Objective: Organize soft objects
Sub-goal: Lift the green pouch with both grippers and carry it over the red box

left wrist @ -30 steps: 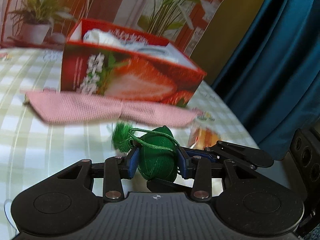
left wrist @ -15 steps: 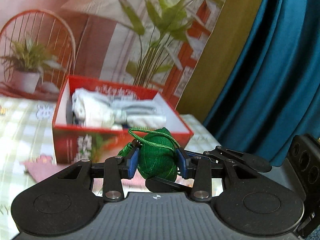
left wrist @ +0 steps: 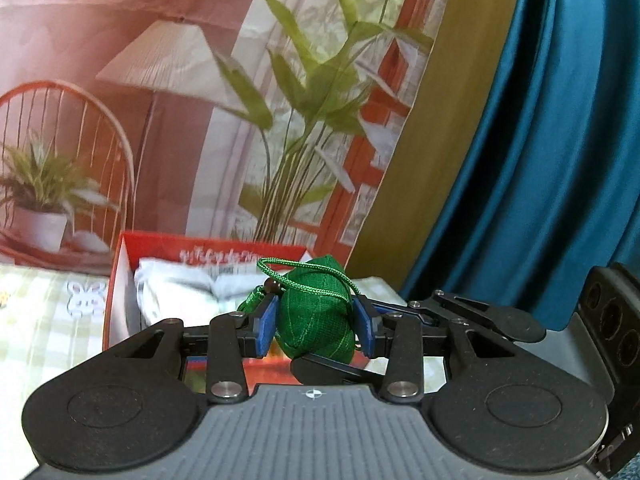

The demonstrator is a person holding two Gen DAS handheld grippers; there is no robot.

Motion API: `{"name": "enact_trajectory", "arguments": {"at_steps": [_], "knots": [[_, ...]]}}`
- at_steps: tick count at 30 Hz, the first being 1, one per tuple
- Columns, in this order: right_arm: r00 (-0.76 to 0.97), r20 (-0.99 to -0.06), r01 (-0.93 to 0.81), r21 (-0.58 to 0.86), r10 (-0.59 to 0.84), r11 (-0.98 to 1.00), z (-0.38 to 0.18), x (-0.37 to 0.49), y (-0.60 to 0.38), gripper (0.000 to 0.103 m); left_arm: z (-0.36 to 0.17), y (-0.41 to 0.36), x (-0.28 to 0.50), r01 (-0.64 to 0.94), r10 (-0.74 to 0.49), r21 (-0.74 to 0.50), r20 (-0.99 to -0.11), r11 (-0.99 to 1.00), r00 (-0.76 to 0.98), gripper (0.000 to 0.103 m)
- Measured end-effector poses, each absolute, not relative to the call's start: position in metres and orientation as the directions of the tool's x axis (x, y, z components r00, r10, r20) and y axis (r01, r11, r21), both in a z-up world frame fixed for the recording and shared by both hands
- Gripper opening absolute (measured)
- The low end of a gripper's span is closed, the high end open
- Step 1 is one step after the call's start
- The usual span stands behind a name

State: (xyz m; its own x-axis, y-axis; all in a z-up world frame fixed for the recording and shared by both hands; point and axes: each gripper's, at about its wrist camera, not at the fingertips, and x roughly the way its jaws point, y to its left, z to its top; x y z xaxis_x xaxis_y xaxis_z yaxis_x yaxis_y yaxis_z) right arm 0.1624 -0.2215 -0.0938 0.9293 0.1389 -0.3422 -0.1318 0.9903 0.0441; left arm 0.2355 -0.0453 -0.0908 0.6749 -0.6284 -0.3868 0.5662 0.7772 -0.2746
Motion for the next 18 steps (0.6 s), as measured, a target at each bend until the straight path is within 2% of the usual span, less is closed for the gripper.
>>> {"name": "enact_trajectory", "arguments": {"at_steps": [10, 18], "knots": [[0.947, -0.303, -0.121, -0.016, 0.111, 0.993, -0.056, 0.206, -0.237, 0.052, -0.056, -0.047, 0.275, 0.581, -0.641, -0.273, -0.306, 0.767, 0.703, 0.043], [0.929, -0.352, -0.132, -0.024, 0.115, 0.991, -0.067, 0.24, -0.237, 0.052, -0.079, -0.04, 0.302, 0.548, -0.63, -0.311, -0.354, 0.776, 0.691, 0.043]]}}
